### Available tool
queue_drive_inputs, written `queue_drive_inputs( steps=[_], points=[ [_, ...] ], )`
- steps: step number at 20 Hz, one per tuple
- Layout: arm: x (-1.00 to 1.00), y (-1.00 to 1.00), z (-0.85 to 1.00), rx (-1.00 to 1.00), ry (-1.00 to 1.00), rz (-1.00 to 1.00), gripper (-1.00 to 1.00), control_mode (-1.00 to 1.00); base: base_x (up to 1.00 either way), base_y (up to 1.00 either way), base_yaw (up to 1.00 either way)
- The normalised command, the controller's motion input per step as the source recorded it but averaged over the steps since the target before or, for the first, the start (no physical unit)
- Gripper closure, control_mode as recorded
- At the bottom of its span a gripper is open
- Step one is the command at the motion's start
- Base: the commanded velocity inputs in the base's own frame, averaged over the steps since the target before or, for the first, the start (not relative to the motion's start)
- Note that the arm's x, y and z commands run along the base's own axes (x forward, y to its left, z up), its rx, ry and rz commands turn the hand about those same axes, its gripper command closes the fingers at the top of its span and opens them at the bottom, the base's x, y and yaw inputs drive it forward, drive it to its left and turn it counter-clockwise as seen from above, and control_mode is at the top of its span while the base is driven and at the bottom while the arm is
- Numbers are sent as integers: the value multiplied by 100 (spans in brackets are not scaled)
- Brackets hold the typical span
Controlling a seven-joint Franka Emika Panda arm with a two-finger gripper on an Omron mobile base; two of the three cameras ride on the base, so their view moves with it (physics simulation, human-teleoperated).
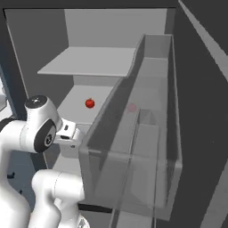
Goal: Place one tomato and one fish in each tupperware on the nearby counter, to pack two identical lunches.
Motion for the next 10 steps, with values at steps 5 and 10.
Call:
queue_drive_inputs(
  steps=[5,10],
  points=[
    [0,0,0,0,0,0,-100,100,7,-17,-6],
    [0,0,0,0,0,0,-100,100,0,0,0]
  ],
)
